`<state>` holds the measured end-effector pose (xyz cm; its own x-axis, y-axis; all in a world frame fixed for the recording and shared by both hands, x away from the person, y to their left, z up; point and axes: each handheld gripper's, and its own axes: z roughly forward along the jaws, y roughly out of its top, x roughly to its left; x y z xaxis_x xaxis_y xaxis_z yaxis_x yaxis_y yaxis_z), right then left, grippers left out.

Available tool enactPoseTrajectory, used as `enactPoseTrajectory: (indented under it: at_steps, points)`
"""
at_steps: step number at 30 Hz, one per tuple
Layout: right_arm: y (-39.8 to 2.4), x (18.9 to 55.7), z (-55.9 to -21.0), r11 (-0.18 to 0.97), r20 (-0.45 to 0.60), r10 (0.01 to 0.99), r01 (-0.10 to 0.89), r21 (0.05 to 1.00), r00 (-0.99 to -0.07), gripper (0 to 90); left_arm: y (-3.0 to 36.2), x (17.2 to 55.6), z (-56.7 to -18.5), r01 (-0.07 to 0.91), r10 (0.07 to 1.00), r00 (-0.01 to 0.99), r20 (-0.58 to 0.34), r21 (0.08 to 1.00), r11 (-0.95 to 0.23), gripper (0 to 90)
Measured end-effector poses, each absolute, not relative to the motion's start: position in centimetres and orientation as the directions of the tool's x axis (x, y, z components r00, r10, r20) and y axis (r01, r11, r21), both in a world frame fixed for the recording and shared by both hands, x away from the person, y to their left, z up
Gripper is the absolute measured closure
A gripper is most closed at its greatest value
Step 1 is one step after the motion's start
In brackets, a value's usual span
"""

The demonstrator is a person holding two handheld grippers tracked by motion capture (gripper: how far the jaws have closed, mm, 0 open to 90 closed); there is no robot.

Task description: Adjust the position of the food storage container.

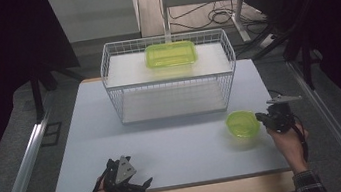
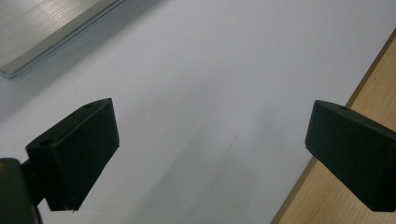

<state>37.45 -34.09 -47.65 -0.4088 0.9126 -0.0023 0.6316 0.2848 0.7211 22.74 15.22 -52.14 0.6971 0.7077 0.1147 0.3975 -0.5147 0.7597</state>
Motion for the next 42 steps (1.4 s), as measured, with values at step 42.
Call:
enactPoseTrajectory:
  at_steps: [42]
  points:
    - [-25.8,35.2,-48.8,0.392,0.09,0.795,0.622,0.678,-0.6,86.9,15.0,22.7,-52.2,0.391,0.698,0.705,0.125,0.752,-0.53,2.9]
